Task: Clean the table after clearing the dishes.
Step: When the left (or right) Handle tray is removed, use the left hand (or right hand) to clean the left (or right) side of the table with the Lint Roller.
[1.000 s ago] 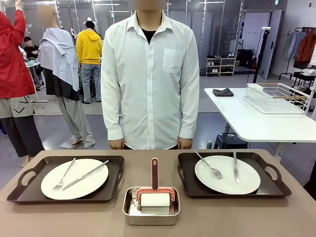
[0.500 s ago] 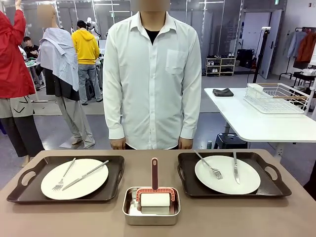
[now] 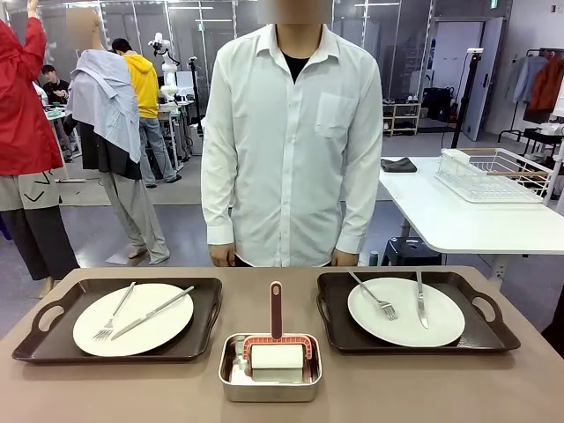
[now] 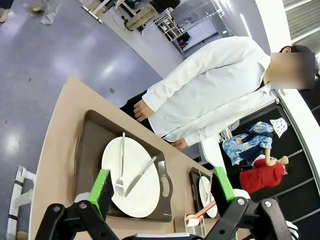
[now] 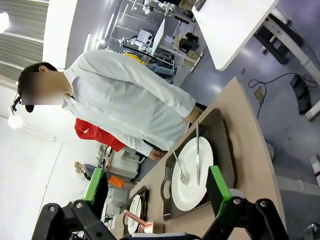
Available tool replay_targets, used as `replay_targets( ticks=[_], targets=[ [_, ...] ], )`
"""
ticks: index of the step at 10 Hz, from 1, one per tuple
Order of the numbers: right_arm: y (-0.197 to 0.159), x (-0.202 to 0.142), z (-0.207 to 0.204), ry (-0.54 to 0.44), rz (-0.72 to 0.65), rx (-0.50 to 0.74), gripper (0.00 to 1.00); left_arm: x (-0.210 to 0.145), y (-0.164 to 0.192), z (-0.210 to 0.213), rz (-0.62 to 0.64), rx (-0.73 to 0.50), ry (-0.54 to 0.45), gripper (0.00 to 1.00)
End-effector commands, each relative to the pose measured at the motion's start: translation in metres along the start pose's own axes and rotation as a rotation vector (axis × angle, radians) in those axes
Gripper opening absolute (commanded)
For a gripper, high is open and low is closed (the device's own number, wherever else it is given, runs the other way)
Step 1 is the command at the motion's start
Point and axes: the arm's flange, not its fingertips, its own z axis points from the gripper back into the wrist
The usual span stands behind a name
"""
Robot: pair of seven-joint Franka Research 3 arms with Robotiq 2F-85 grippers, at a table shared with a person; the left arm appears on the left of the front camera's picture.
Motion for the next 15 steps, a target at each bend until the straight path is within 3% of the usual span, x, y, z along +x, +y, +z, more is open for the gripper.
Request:
replay_targets(
  ticks=[1, 15],
  targets=[
    [0.0033, 0.0014, 0.0000, -0.010, -0.004, 0.007, 1.00, 0.0001, 0.0024, -0.0004, -0.004, -0.008, -0.002, 1.00],
    [0.0033, 0.0014, 0.0000, -0.010, -0.004, 0.007, 1.00, 0.0001, 0.0024, -0.0004, -0.004, -0.008, -0.002, 1.00]
  ],
)
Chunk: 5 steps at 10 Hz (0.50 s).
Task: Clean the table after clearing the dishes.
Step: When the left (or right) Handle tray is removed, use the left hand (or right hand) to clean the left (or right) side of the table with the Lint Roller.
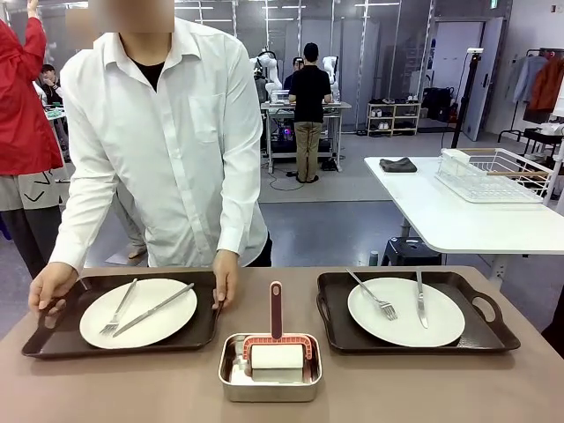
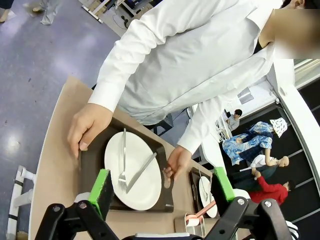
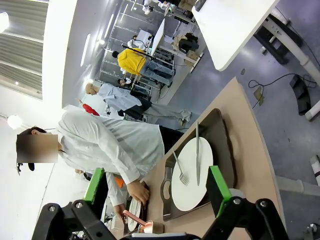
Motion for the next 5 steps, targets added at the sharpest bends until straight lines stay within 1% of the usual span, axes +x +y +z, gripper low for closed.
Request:
replay_targets(
  ticks=[1, 5],
  targets=[
    [0.0027, 0.0013, 0.0004, -0.010, -0.005, 0.009, 1.00, 0.0001, 0.0025, -0.0003, -0.004, -0.008, -0.002, 1.00],
    [0.0027, 0.0013, 0.0004, -0.010, -0.005, 0.009, 1.00, 0.0001, 0.0025, -0.0003, -0.004, -0.008, -0.002, 1.00]
  ],
)
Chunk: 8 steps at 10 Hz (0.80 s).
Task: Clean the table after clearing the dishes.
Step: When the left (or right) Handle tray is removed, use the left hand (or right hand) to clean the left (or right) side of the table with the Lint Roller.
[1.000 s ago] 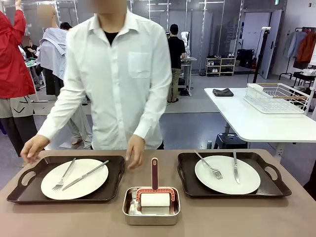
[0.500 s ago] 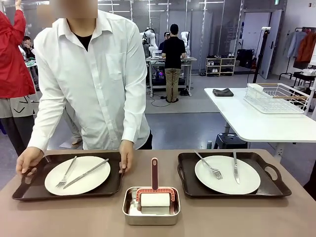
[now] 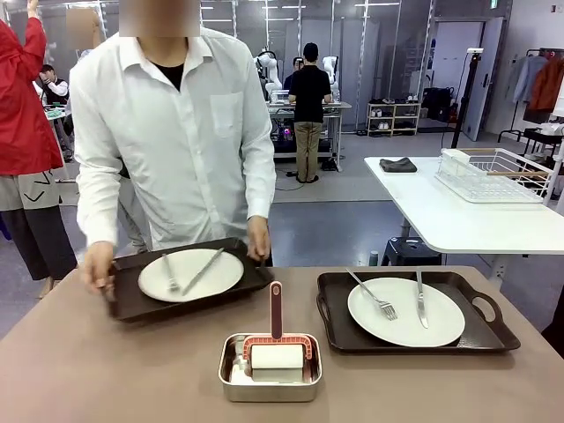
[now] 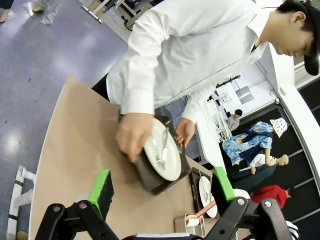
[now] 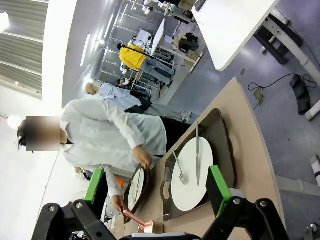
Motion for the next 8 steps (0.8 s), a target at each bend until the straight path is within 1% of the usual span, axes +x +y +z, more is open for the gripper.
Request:
replay_targets(
  ticks=[1, 8],
  targets=[
    [0.0027, 0.0013, 0.0004, -0.010, -0.005, 0.009, 1.00, 0.0001, 0.0025, -0.0004, -0.004, -0.008, -0.002, 1.00],
    [0.0027, 0.0013, 0.0004, -0.010, -0.005, 0.009, 1.00, 0.0000, 0.0000, 0.0000, 0.000, 0.000, 0.000, 1.00]
  ],
)
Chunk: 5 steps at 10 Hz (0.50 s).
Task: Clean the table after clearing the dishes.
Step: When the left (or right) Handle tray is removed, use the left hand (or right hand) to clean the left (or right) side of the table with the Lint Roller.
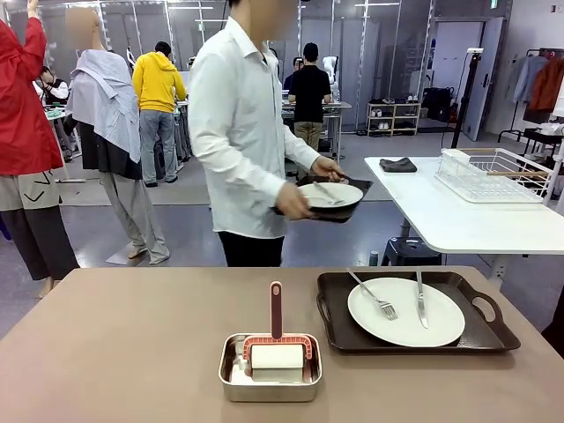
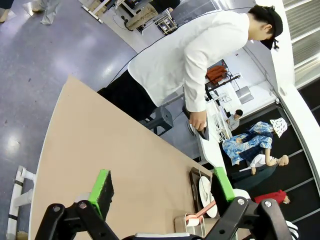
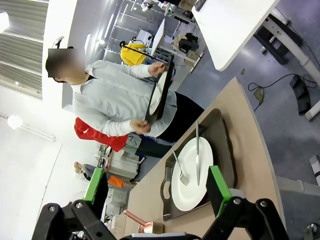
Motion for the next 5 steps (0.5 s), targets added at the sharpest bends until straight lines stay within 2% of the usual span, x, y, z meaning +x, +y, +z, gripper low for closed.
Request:
replay_targets(
  ticks=[1, 3, 5],
  targets=[
    [0.003, 0.001, 0.000, -0.010, -0.005, 0.009, 1.00, 0.006, -0.018, -0.019, -0.058, -0.016, 0.070, 1.00],
    [0.003, 0.001, 0.000, -0.010, -0.005, 0.009, 1.00, 0.008, -0.065, -0.088, -0.244, -0.065, 0.229, 1.00],
    [0.003, 0.001, 0.000, -0.010, -0.005, 0.009, 1.00, -0.019, -0.120, -0.172, -0.397, -0.174, 0.441, 1.00]
  ],
)
